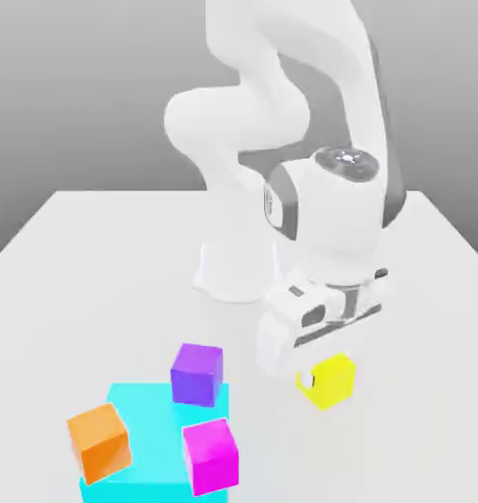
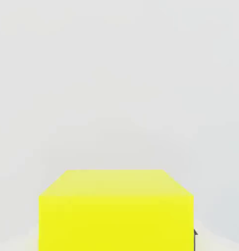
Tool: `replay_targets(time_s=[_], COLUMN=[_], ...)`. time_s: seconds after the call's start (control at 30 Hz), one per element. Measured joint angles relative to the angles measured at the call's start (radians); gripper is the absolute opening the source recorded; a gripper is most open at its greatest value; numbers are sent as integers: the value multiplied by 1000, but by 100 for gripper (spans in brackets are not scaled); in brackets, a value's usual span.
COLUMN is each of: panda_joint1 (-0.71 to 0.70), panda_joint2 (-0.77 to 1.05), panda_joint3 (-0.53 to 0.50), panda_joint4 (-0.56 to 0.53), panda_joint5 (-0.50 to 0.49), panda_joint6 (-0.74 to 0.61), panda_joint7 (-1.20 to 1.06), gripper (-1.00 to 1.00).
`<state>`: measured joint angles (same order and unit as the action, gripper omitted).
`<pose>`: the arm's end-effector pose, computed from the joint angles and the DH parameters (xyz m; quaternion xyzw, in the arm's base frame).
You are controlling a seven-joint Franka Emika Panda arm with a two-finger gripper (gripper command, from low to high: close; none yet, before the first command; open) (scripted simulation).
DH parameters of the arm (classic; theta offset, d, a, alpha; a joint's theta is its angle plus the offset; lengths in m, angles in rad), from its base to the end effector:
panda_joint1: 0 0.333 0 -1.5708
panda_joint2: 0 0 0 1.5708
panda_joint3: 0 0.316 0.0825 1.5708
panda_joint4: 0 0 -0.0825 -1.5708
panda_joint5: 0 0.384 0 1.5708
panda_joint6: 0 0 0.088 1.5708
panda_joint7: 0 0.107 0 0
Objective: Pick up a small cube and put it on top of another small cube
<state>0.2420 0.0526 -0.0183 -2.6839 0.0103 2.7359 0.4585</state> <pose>0.4039 0.0914 0.2168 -0.9926 0.1218 0.0008 0.0014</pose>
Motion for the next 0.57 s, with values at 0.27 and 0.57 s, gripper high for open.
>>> replay_targets(time_s=[0.27,0.57], panda_joint1=[-162,-203], panda_joint2=[-10,96], panda_joint3=[-62,-76], panda_joint4=[286,350], panda_joint5=[5,18], panda_joint6=[-297,-256], panda_joint7=[-185,-255], gripper=[-100,100])
